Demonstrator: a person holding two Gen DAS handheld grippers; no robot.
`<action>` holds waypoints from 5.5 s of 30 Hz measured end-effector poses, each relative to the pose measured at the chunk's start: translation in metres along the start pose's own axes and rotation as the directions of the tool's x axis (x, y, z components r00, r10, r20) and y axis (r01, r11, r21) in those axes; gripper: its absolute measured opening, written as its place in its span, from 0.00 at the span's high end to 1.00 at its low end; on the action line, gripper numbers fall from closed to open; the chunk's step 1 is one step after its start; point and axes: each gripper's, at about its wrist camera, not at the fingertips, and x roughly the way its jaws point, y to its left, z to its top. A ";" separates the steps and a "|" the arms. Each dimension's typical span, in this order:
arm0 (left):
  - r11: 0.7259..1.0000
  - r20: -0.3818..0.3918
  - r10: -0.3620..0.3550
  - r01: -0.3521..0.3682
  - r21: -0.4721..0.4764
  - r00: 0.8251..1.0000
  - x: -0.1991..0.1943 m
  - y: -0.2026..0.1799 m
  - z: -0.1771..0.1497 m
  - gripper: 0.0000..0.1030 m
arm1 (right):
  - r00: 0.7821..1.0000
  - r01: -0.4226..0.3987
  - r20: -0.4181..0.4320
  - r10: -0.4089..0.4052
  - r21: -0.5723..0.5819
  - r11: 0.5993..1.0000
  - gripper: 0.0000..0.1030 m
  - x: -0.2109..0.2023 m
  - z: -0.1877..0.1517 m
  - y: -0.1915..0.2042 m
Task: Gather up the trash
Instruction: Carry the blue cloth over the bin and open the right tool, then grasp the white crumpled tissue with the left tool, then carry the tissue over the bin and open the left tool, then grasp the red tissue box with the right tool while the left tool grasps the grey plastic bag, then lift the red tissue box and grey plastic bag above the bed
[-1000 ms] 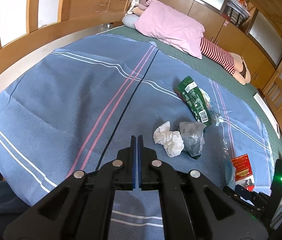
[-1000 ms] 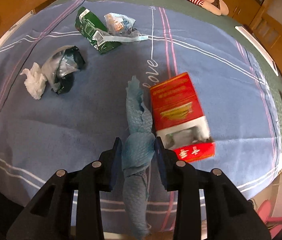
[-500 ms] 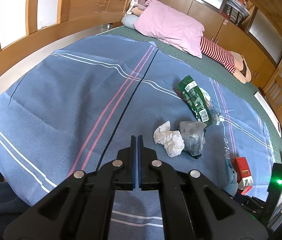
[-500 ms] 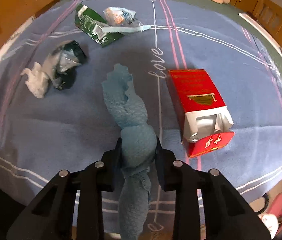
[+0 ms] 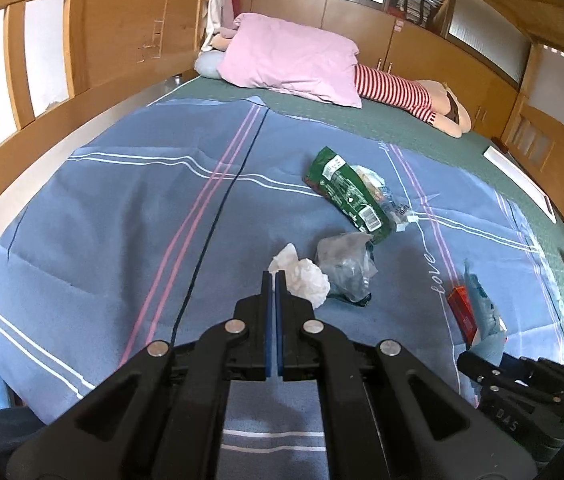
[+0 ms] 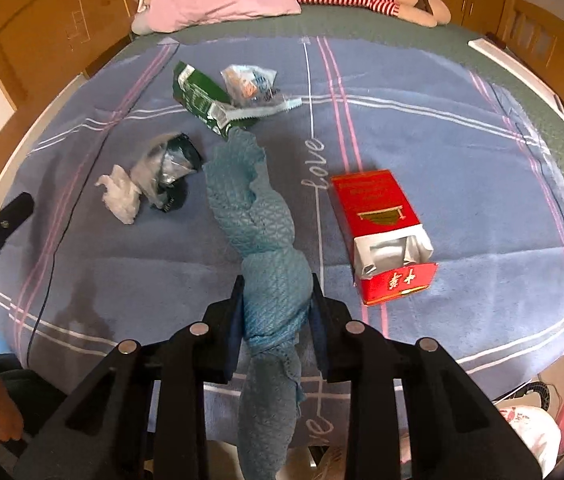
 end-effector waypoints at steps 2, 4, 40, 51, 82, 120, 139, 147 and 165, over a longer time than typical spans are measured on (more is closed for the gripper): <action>1.000 0.000 -0.006 0.006 0.008 1.000 0.000 -0.001 0.000 0.98 | 1.000 0.000 0.010 0.000 -0.007 1.000 0.71 -0.006 -0.003 0.000; 1.000 0.002 -0.019 0.019 0.020 1.000 -0.001 -0.004 0.000 0.98 | 0.999 -0.018 0.034 0.018 0.007 1.000 0.71 -0.016 -0.004 -0.004; 0.531 -0.354 -0.736 0.816 0.229 0.577 -0.064 -0.143 -0.113 0.98 | 0.990 -0.133 0.091 0.105 0.396 0.909 0.28 -0.161 -0.154 -0.191; 0.997 -0.110 -0.016 0.008 -0.074 0.994 0.063 -0.032 0.018 0.49 | 0.997 -0.072 0.036 0.064 0.329 0.942 0.28 -0.134 -0.153 -0.168; 0.940 -0.094 -0.251 0.220 -0.259 0.963 0.063 0.004 0.021 0.97 | 0.991 -0.121 0.082 0.102 0.283 0.952 0.28 -0.112 -0.117 -0.130; 0.996 -0.254 -0.031 0.052 0.076 0.967 0.127 -0.068 0.032 0.25 | 0.999 0.022 0.039 -0.028 0.153 0.988 0.28 -0.006 0.023 -0.109; 0.988 0.069 -0.018 0.007 0.156 0.997 0.022 -0.078 0.008 0.68 | 0.989 0.055 0.135 -0.064 0.074 0.996 0.44 -0.027 0.013 -0.071; 0.968 0.162 -0.042 0.000 0.251 0.986 -0.036 -0.092 -0.046 0.68 | 0.971 0.073 0.218 -0.096 0.113 0.991 0.44 -0.096 -0.034 -0.088; 0.972 0.148 -0.065 0.029 0.235 0.987 -0.039 -0.082 -0.051 0.67 | 0.973 0.090 0.202 -0.109 0.102 0.991 0.44 -0.105 -0.048 -0.064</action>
